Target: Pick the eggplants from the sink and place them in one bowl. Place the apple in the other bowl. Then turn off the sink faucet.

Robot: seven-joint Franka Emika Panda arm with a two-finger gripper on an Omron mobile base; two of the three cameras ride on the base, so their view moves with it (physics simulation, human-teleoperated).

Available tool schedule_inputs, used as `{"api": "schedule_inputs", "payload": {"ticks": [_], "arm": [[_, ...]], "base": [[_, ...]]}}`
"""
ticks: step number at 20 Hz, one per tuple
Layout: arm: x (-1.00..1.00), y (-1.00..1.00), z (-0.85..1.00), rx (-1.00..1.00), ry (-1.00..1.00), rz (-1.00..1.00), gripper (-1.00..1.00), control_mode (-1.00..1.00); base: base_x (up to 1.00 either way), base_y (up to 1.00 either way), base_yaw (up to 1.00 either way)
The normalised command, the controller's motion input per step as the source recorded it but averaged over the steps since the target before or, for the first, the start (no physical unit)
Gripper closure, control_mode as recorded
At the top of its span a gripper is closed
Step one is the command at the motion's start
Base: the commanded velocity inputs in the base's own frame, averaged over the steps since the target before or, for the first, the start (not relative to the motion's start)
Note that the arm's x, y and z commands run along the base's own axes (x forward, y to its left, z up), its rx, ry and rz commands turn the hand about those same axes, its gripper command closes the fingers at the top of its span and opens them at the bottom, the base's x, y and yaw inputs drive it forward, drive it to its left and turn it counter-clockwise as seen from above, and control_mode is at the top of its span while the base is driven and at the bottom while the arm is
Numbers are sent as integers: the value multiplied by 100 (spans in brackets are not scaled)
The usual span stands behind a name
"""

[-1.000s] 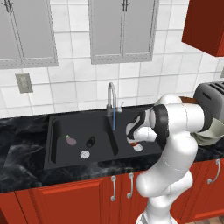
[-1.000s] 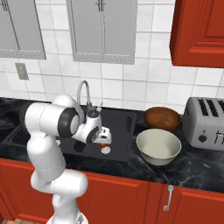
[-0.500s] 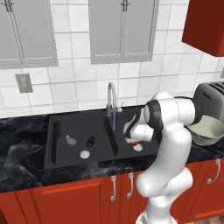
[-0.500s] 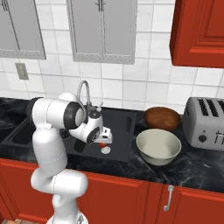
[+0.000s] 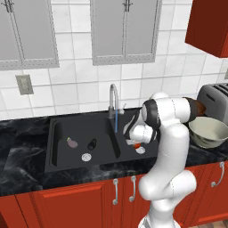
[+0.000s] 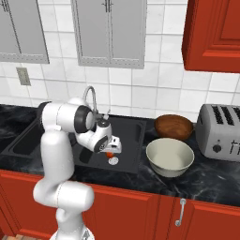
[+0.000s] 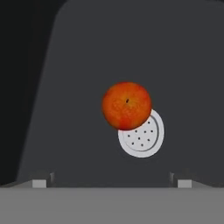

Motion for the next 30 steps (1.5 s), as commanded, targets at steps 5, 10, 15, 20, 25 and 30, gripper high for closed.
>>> {"api": "schedule_inputs", "payload": {"ticks": [5, 10, 15, 20, 25, 30], "arm": [[25, -1, -19, 0, 0, 1, -100, -100], [24, -2, -19, 0, 0, 1, -100, -100], [23, -4, -18, 0, 0, 1, -100, -100], [21, -1, -19, 0, 0, 1, -100, -100], [14, 0, -21, 0, 0, 0, -100, -100], [6, 0, -23, 0, 0, 0, -100, -100]], "base": [[0, 0, 0], [0, 0, 0], [0, 0, 0], [0, 0, 0], [0, 0, 0], [0, 0, 0]]}}
